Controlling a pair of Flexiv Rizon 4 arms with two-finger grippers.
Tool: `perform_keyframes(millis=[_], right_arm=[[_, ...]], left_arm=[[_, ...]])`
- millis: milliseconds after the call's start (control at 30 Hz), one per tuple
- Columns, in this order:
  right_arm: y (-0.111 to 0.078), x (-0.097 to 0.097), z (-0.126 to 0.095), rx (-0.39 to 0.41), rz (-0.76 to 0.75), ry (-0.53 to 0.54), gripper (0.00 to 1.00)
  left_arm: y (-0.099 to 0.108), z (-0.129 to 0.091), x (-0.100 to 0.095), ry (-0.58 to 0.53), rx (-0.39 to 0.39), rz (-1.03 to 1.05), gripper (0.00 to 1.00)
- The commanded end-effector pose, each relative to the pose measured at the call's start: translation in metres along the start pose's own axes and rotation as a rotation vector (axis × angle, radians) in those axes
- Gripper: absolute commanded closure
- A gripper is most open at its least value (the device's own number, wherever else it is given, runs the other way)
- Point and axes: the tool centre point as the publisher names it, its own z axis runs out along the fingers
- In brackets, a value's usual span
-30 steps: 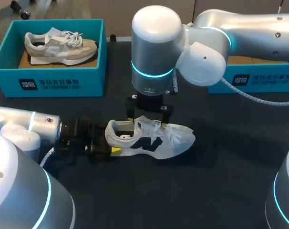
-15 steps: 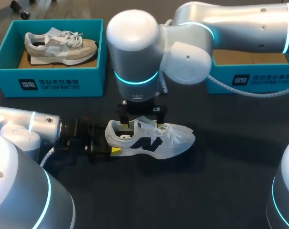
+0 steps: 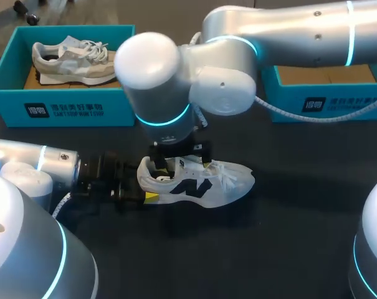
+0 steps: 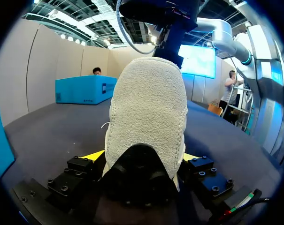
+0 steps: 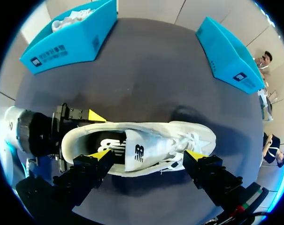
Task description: Take the shoe out of the shoebox, open the shoe tongue, remove and reinsert the insole, then place the shoe into the shoebox
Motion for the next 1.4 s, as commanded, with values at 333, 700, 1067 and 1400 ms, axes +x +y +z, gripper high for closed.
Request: perform_keyframes(millis=[333,700,1067,1400], right_arm=[[-0.006,0.003,0.004,-0.058,0.58,-0.303,0.0],[-0.005,0.0,0.01,-0.001,0.644,-0.32,0.0],[-0.002,-0.005,0.019,0.039,0.74,-0.324,0.0],[-0.004,-0.019,0.025,0.047,0.794,-0.377,0.0]], left_arm=[[0.001,0.0,0.001,-0.003,0.0,-0.001,1.0],[0.001,0.0,0.001,-0.003,0.0,-0.001,1.0],[0.001,0.0,0.001,-0.003,0.0,-0.001,1.0],[0.001,0.0,0.001,-0.003,0.0,-0.001,1.0]])
